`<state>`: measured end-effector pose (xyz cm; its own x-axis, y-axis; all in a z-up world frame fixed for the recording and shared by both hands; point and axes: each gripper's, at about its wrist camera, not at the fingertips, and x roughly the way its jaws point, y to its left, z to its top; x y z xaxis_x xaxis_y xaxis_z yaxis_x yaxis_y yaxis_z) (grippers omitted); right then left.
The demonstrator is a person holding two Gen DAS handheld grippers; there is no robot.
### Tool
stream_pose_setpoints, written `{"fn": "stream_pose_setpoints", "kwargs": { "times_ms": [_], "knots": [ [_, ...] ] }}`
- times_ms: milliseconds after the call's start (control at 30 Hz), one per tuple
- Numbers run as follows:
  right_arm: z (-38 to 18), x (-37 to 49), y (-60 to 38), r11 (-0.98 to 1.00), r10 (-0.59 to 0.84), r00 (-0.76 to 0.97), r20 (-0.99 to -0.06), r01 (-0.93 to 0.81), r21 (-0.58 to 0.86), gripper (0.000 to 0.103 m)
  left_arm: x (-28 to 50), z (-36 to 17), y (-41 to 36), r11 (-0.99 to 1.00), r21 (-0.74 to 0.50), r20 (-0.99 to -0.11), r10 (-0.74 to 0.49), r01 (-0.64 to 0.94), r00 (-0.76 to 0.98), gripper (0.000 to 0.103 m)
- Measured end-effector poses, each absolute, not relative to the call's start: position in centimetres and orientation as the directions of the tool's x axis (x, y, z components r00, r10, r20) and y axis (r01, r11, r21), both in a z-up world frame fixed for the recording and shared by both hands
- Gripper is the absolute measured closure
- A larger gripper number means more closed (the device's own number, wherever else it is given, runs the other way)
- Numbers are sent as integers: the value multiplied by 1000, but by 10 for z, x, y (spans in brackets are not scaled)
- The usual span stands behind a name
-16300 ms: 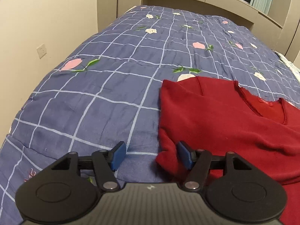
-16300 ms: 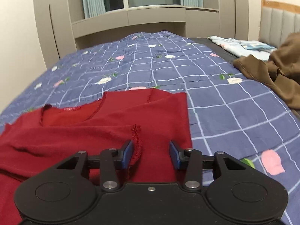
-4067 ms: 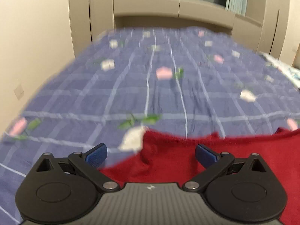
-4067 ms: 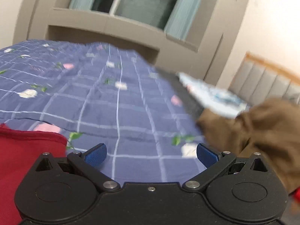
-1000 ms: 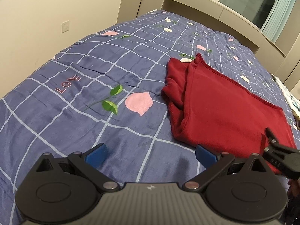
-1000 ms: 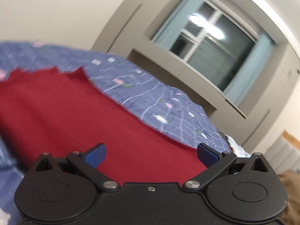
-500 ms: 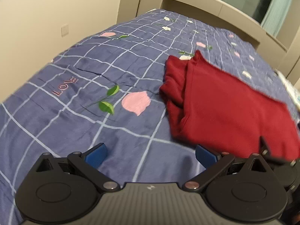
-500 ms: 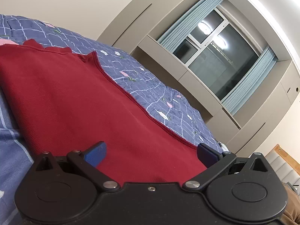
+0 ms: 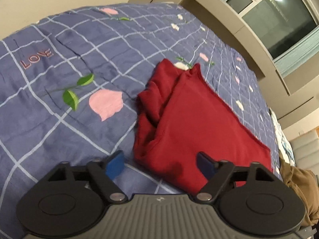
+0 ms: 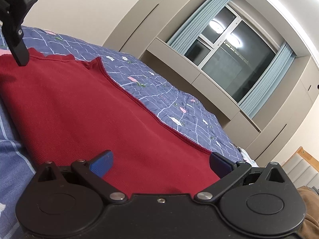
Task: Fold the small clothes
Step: 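Grasp the edge of the folded sweater with the left gripper, then lift the held edge with the left gripper and fold it over the bundle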
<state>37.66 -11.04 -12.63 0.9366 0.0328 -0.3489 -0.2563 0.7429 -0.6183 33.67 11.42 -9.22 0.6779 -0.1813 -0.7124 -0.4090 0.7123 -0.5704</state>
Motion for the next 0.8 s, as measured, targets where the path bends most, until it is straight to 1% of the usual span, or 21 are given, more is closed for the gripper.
{"fn": "stream_pose_setpoints", "kwargs": {
  "times_ms": [33,100,200,300,367,400,467,500,533,600,700,733,800],
  "knots": [
    [-126,377,-111,745,34,936,-351,-258,-616,1,337,-93,114,708,-578,-708,-187,-406,681,49],
    [-125,377,-111,748,38,934,-355,-262,-610,1,338,-94,115,698,-583,-708,-185,-416,681,57],
    [-123,379,-113,756,45,931,-363,-269,-597,1,339,-96,116,689,-586,-707,-178,-426,684,57],
    [-123,380,-115,760,49,928,-368,-274,-589,1,344,-100,119,666,-607,-699,-189,-433,690,45],
    [-122,380,-115,760,49,928,-368,-274,-589,1,346,-101,122,648,-618,-695,-185,-446,694,45],
    [-122,380,-115,760,49,929,-368,-274,-590,1,348,-102,123,642,-621,-695,-187,-449,694,46],
    [-123,380,-115,760,49,928,-368,-274,-589,1,352,-103,123,641,-618,-699,-184,-455,691,55],
    [-123,380,-115,760,49,928,-368,-274,-589,1,352,-103,123,644,-613,-703,-180,-458,688,69],
    [-123,380,-115,760,49,929,-367,-273,-589,1,353,-103,123,646,-610,-706,-181,-459,684,77],
    [-122,380,-114,756,46,931,-362,-269,-596,1,352,-104,123,637,-625,-696,-195,-450,691,82],
    [-122,380,-114,756,45,931,-361,-269,-597,1,352,-101,120,652,-621,-688,-188,-435,701,82],
    [-123,379,-114,757,46,931,-362,-269,-596,1,353,-101,120,653,-619,-689,-187,-436,700,81],
    [-123,379,-114,757,46,931,-363,-270,-596,1,354,-103,120,648,-620,-696,-194,-442,691,75]
  ]
}}
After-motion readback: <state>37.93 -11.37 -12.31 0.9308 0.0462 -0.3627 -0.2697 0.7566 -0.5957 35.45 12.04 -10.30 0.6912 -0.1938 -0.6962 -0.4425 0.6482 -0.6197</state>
